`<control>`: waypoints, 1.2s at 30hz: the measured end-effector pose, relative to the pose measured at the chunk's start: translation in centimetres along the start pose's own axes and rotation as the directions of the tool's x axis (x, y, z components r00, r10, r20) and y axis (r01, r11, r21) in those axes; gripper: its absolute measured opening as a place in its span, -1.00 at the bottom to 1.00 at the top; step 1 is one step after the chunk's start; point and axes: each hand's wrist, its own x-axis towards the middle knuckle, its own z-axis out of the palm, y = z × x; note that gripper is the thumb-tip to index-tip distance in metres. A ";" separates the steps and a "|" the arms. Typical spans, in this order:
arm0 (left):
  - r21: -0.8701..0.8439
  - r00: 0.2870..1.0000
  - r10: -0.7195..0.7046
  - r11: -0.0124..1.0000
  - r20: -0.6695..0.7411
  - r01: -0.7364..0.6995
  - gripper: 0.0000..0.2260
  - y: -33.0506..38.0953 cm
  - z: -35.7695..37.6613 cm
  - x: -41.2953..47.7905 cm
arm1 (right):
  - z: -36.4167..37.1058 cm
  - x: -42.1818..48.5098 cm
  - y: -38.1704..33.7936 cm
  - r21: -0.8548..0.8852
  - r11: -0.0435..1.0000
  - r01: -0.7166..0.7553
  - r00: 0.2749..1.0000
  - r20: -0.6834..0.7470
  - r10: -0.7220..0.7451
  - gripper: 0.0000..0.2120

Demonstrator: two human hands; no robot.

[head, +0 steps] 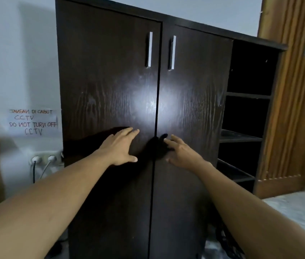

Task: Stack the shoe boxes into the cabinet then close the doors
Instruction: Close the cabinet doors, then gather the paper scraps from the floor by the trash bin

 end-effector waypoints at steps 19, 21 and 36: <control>-0.414 0.835 0.422 0.871 0.353 -0.265 -0.09 23.2 12.9 -9.7 | 1.3 -31.6 11.2 -0.083 0.838 -0.539 0.829 0.124 0.545 -0.14; -0.414 0.802 0.447 0.866 0.396 -0.279 -0.10 24.6 16.0 -11.0 | 4.1 -33.1 13.3 -0.059 0.815 -0.577 0.800 0.163 0.578 -0.13; -0.415 0.514 0.358 0.910 0.779 -0.004 -0.22 25.1 46.1 -25.3 | 32.9 -48.0 16.3 0.078 0.659 -0.748 0.582 0.554 0.596 -0.38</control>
